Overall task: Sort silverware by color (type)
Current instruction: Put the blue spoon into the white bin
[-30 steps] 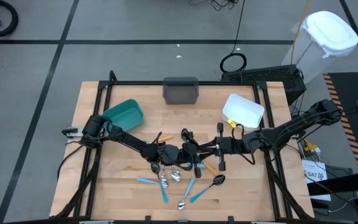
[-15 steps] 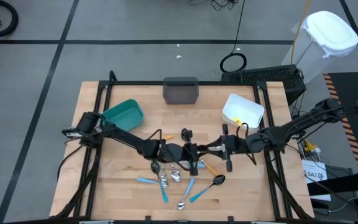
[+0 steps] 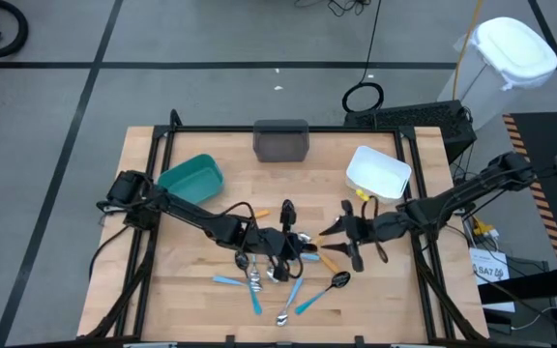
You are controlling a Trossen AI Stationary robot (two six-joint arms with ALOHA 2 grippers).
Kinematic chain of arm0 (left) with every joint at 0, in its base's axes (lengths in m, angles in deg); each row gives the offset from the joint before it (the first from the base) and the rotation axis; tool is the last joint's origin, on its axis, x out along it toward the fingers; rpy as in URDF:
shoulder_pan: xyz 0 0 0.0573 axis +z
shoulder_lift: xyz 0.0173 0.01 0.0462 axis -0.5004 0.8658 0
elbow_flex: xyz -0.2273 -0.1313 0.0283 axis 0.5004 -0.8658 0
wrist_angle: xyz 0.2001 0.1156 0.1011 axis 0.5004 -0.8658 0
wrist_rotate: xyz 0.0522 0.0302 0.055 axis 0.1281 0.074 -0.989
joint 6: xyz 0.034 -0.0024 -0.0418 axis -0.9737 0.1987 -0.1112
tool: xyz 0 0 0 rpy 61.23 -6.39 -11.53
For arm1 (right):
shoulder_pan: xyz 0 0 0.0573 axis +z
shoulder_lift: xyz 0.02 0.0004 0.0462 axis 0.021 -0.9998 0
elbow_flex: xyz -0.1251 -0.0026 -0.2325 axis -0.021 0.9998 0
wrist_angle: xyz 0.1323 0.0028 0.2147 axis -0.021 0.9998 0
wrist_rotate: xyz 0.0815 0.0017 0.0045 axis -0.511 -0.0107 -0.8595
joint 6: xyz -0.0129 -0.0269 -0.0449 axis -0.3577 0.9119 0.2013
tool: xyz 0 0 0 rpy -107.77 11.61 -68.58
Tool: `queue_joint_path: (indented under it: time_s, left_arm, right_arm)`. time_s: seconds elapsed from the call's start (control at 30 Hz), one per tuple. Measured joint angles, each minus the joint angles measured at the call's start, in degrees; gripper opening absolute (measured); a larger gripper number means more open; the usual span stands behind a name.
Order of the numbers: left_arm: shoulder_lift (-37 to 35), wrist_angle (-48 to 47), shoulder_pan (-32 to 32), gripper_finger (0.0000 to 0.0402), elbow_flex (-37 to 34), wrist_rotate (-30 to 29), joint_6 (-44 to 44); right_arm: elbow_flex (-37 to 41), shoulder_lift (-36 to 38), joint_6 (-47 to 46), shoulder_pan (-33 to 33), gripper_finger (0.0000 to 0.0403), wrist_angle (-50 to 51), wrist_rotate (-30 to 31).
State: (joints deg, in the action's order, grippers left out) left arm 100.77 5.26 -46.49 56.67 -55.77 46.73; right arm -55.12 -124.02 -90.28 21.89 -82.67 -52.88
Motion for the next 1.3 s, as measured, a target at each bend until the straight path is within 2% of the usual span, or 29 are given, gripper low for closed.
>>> queue_joint_path:
  time_s: [0.17,0.47,0.67,0.87,1.07,1.2,1.3]
  left_arm:
    - [0.1,-1.0,0.1,0.0008,0.0,0.0,-1.0]
    - [0.1,-0.8,0.2,0.0009,0.0,6.3,-2.0]
    - [0.1,-0.8,0.1,0.001,0.0,8.2,-2.1]
    - [0.1,-0.8,-0.4,0.001,0.0,13.5,-2.3]
    - [0.1,-0.7,-0.7,0.001,0.0,13.6,-3.2]
    - [0.1,-0.7,-0.8,0.001,0.0,13.6,-3.4]
    - [0.1,-0.7,-0.8,0.001,0.0,13.6,-3.5]
  right_arm:
    - [0.0,-3.0,3.2,0.0,0.0165,-3.6,-2.2]
    - [0.0,-6.3,5.1,-1.0,0.0179,-6.5,-2.9]
    - [0.0,-9.9,6.6,-1.9,0.0179,-12.4,-9.7]
    - [0.0,-12.9,6.7,-4.0,0.0179,-18.0,-14.6]
    - [0.0,-15.0,7.1,-5.3,0.0179,-20.3,-19.7]
    - [0.0,-17.4,8.2,-6.1,0.0178,-25.4,-24.8]
    - [0.0,-18.5,9.7,-6.3,0.0178,-28.7,-26.4]
